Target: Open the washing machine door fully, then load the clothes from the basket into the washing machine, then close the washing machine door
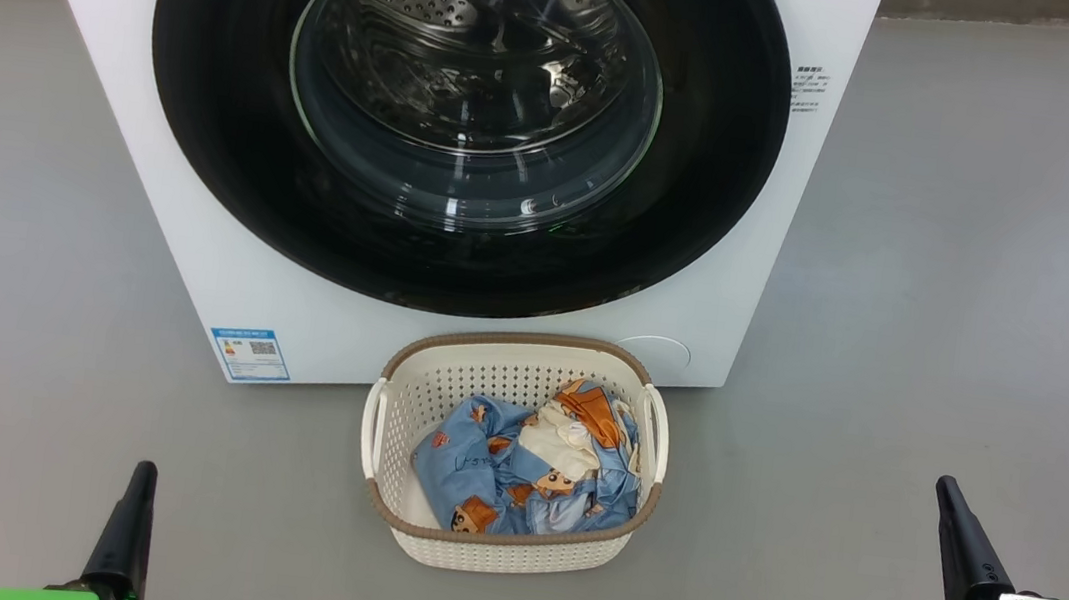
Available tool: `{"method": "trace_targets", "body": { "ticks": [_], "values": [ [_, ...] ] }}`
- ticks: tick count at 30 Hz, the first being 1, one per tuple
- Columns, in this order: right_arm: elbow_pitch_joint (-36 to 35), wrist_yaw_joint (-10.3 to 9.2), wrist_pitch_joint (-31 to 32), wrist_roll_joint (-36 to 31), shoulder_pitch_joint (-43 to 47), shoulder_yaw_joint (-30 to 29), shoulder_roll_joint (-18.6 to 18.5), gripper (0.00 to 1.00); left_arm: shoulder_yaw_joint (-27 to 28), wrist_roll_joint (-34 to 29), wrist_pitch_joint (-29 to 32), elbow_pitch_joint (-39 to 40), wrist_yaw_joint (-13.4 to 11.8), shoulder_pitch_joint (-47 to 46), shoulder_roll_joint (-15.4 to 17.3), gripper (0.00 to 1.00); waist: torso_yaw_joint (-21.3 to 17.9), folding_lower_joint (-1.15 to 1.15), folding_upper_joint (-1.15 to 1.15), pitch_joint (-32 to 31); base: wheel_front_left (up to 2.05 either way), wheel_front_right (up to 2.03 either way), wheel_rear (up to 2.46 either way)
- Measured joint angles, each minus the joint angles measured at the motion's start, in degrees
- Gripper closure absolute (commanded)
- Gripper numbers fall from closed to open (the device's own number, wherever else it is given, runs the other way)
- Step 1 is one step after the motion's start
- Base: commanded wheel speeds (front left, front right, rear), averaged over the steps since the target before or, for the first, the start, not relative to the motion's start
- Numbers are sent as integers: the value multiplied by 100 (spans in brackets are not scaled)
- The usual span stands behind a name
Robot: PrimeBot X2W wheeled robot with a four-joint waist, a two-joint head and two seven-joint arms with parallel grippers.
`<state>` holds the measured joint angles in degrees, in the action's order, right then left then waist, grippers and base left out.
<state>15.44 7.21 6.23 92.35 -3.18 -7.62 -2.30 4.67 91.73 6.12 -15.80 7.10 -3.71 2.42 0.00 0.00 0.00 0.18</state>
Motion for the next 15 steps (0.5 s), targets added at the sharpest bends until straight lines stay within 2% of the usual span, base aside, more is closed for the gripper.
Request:
{"method": "trace_targets", "body": {
  "ticks": [15],
  "values": [
    [0,0,0,0,0,0,0,100,0,0,0,0,0,0,-1,100,0,0,0,0,0,0,0]
  ]
}}
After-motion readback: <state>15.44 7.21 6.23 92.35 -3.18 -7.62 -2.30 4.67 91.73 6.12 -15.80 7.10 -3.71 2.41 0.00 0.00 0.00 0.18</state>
